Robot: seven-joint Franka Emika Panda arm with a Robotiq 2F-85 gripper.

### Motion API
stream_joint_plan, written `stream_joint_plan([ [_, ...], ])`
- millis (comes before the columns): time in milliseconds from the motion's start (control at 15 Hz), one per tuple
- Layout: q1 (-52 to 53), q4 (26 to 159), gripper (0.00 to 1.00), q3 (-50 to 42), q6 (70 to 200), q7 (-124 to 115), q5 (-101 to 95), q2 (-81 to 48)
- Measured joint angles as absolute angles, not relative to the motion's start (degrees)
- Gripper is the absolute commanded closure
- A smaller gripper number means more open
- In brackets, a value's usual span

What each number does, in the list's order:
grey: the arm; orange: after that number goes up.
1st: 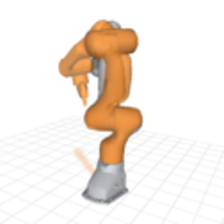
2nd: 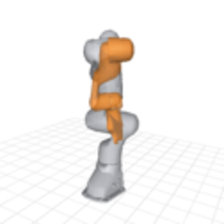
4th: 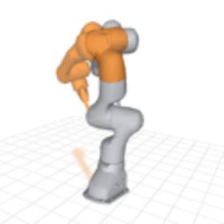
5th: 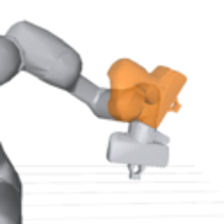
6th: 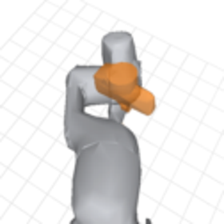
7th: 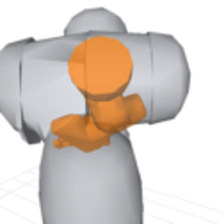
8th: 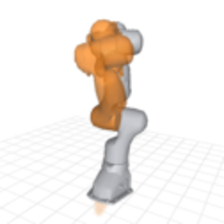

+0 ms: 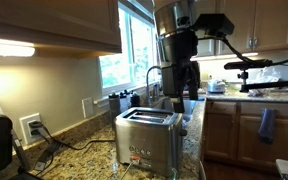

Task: Put a slice of bread in the toaster and push the lever down

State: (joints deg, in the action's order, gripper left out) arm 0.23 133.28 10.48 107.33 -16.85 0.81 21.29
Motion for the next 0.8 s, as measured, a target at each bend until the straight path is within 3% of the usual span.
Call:
stream_joint_plan([
  [800,4.51,139.88,0.0,11.93,123.46,-16.86,1.12,14.04],
])
